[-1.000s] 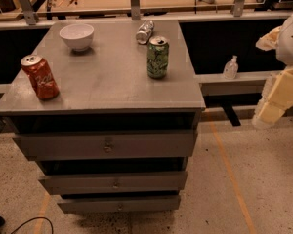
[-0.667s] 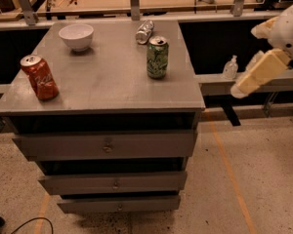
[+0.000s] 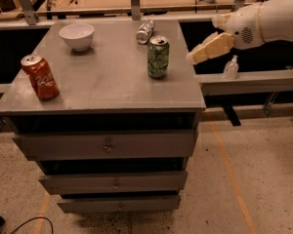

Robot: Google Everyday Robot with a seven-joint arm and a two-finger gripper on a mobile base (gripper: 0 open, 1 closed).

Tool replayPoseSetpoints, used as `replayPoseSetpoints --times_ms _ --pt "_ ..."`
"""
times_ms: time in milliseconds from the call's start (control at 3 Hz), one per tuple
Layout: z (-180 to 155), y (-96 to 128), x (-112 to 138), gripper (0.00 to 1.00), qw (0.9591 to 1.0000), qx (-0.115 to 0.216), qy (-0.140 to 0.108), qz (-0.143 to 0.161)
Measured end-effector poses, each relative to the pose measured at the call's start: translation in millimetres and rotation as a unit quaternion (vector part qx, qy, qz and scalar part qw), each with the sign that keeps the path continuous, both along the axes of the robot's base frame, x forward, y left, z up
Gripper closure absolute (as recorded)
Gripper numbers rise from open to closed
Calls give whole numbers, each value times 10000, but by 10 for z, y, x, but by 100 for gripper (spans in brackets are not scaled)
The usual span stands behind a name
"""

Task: Move green can near white bowl

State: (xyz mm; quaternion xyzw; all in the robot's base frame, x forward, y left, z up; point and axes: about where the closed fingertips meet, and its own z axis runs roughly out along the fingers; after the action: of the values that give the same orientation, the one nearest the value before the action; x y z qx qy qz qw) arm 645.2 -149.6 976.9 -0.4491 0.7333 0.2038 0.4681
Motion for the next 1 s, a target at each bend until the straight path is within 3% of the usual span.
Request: replayPoseSetpoints --times_ms 333,1000 --pt "-168 458 465 0 9995 225 -183 149" --pt "-242 572 540 0 9996 250 -82 101"
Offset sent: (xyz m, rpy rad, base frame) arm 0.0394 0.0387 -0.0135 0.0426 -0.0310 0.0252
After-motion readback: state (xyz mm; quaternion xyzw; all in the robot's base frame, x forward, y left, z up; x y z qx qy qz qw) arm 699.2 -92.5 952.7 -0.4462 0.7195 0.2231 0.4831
